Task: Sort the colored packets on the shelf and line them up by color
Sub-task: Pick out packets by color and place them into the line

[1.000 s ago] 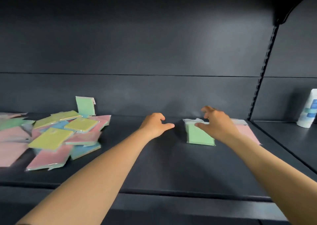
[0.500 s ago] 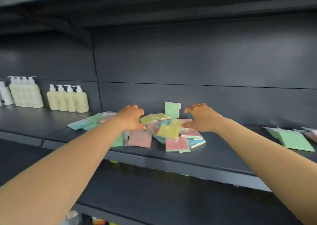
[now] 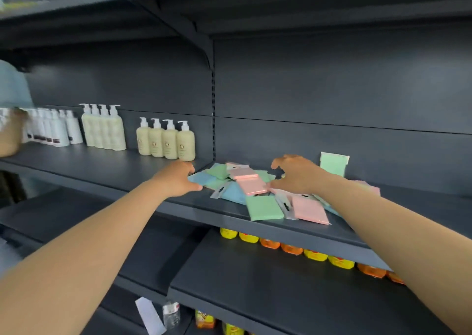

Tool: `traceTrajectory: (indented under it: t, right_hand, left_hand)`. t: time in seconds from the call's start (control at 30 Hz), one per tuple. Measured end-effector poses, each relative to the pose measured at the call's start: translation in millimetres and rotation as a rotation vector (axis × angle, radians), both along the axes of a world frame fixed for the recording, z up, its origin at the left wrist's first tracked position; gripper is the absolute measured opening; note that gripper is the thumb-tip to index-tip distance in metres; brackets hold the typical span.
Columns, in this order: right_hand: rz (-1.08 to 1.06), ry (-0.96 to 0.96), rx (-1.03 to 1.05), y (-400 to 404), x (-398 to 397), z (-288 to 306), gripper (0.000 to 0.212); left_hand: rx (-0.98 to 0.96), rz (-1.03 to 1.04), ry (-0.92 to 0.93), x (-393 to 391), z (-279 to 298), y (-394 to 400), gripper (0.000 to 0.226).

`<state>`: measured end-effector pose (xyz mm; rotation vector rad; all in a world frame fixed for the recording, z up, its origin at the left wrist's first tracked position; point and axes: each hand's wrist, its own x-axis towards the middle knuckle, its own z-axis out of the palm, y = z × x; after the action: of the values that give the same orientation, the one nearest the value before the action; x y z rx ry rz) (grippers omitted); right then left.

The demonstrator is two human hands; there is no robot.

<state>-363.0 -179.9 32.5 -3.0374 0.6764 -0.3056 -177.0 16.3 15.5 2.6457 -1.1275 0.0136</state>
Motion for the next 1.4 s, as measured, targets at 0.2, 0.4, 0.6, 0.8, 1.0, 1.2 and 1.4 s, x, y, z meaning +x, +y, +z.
traceTrajectory:
  t: [0.2, 0.4, 0.6, 0.8, 1.0, 1.2, 1.4]
  right_hand:
    - [-0.028, 0.035, 0.073, -6.7, 73.6, -20.0, 0.052]
    - [-0.154, 0.079, 0.188, -43.0, 143.7, -39.0, 0.047]
    - [-0.294, 0.089, 0.301, -73.6, 183.5, -49.4, 0.041]
    - [-0.412, 0.15, 0.359, -83.1, 203.7, -45.0, 0.046]
    - [-0.49, 0.026, 0.549, -86.8, 204.8, -42.1, 0.036]
    - [-0.569, -0.349, 0.828, -82.8, 193.8, -50.4, 0.025]
    - [-0.601, -0.769, 0.953, -50.0, 163.0, -45.7, 0.016]
  left_hand:
    - [-0.007, 0.011, 0.098, 65.4, -20.5, -13.9, 0.065]
    - [-0.061, 0.012, 0.314, 138.0, -46.8, -56.7, 0.079]
    - [0.02, -0.016, 0.436, 184.8, -63.2, -90.7, 0.048]
    - [0.098, -0.101, 0.55, 206.9, -61.6, -107.7, 0.059]
    - [-0.078, -0.117, 0.874, 223.4, -61.0, -108.6, 0.026]
    - [-0.305, -0.109, 0.979, 229.8, -51.0, -94.2, 0.017]
    - [-0.607, -0.206, 1.05, 203.9, -35.1, -91.3, 0.02]
